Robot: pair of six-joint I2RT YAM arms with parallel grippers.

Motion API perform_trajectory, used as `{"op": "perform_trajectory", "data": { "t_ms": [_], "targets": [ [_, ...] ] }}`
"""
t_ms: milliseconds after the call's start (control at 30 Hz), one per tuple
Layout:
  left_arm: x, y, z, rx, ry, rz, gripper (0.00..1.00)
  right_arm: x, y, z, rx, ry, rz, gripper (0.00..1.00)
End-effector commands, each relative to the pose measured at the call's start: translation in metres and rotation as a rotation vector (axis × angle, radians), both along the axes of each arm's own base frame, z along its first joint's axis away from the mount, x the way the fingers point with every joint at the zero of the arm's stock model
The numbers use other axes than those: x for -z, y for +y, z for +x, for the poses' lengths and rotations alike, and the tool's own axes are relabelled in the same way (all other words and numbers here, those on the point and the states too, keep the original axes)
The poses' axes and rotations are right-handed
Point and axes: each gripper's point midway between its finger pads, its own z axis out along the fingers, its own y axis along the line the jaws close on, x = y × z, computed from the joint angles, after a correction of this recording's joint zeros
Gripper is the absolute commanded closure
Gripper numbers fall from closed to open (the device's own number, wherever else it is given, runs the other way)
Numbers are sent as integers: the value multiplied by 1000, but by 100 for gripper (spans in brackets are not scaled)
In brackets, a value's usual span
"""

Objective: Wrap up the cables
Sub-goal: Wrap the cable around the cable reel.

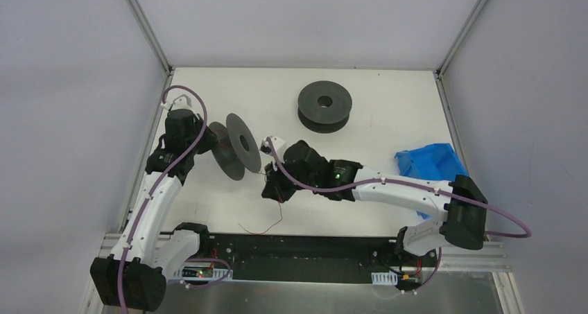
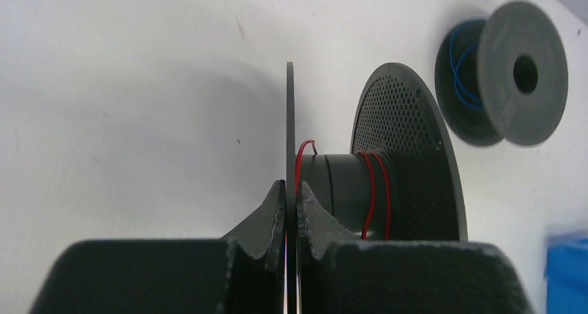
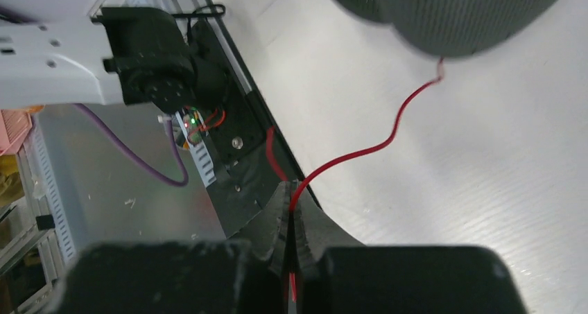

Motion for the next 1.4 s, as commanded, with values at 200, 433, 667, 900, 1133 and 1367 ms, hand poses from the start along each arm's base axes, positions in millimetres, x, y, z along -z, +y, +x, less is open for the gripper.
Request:
{"op": "perform_trajectory", "data": {
  "t_ms": [200,433,667,900,1133,1367],
  "targets": [
    [-13,-40,-14,438,-114,201,100,-49,10,66,16,-167,-86,98],
    [1,-40,-22,430,-26,250,100,-84,22,48,-125,-159,39,100],
    [12,-45,-25,461,8,282,100,-108,25,56,-42,-130,161,100],
    [9,-52,-27,497,-8,304,100,-141,46,67,47,-38,377,100],
    [2,-69,-41,659,-62,336,100,-124,27,121,214,-74,318,100],
    [-21,-89,-59,845,-93,323,100,-69,-18,155,266,-24,133,100]
  ]
}}
